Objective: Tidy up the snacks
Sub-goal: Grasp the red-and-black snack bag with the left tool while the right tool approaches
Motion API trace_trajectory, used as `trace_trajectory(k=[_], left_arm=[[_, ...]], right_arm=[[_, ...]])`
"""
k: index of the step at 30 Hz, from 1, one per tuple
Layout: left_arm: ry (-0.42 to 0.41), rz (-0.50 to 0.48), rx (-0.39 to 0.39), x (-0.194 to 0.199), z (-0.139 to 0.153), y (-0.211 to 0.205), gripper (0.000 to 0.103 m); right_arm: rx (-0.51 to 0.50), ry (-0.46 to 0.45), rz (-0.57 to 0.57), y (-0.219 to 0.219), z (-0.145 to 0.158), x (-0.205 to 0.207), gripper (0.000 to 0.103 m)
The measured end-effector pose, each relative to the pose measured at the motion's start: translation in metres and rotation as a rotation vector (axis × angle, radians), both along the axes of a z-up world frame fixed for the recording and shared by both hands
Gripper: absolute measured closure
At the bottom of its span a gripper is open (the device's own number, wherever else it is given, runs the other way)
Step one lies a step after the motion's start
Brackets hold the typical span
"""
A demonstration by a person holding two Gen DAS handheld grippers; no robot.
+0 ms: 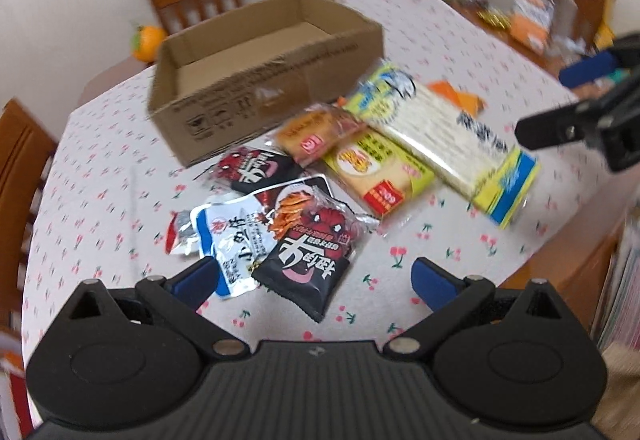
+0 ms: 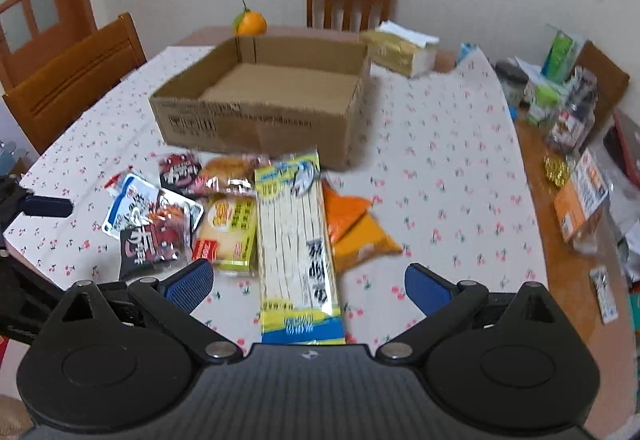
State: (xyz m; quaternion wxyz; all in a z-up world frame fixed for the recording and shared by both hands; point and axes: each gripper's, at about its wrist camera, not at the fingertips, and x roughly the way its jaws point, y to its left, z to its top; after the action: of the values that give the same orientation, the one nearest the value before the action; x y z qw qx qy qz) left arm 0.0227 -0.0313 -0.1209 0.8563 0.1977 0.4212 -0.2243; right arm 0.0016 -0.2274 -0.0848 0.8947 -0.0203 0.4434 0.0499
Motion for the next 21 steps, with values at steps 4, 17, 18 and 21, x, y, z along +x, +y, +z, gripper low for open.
trace_trajectory(k=[4,17,18,21], left_arm=[[0.034,-0.090,0.010,0.012,-0.011,0.000,0.007],[0.184,-0.276,-0.041,0.051,-0.032,-0.004,0.013],[0.202,-0.283,-0.045,0.051,-0.032,-0.003,0.013],[0.231,-0.320,-0.062,0.050,-0.030,-0.003,0.013]], right_arm=[[0.015,0.021,-0.025,0.002,-0.004,0.003,0.000],[0.038,0.055,-0.098,0.005,-0.010,0.016,0.000],[0.037,0.058,-0.105,0.005,-0.011,0.017,0.000],[0.041,0.062,-0.117,0.003,-0.012,0.019,0.000]])
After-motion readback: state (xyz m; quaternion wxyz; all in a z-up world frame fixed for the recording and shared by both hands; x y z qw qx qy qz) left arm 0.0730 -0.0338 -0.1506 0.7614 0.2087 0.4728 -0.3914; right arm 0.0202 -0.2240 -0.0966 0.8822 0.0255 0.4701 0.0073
